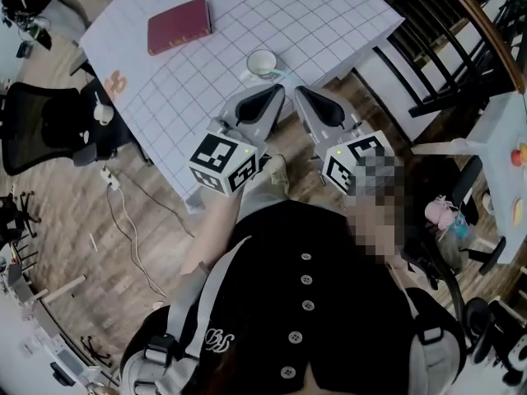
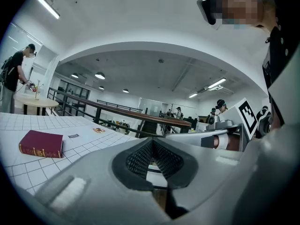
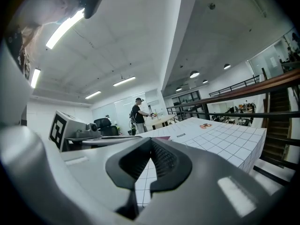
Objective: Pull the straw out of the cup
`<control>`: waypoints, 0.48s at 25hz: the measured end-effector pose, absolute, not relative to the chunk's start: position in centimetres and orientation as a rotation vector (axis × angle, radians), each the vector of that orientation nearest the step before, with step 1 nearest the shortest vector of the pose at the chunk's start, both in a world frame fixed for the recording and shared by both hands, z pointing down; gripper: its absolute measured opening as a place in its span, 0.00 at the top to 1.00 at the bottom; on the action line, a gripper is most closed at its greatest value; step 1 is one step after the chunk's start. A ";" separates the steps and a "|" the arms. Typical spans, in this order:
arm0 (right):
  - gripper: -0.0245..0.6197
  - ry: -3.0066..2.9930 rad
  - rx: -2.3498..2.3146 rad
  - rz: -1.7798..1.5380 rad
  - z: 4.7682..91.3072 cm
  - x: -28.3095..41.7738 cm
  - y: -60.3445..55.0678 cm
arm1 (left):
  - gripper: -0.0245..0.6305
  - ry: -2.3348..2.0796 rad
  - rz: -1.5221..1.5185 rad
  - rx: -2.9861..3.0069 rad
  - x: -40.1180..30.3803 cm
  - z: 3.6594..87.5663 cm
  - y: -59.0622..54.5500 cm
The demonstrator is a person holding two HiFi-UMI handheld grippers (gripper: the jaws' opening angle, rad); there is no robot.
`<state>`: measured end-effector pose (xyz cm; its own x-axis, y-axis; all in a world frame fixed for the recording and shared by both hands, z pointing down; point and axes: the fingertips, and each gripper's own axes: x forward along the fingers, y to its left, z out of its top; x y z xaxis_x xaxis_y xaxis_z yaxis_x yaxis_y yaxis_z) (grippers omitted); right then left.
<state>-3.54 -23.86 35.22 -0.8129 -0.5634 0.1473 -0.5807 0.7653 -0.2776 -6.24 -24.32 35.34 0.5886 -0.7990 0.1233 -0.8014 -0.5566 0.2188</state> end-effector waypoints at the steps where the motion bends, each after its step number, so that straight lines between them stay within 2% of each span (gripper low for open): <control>1: 0.96 -2.895 0.953 0.491 35.3 -3.6 -24.5 | 0.96 -1.319 0.024 2.570 -6.5 35.5 -24.9; 12: 0.96 -2.836 1.084 0.584 37.3 -3.5 -28.0 | 0.96 -1.291 0.174 2.634 -8.9 37.8 -27.8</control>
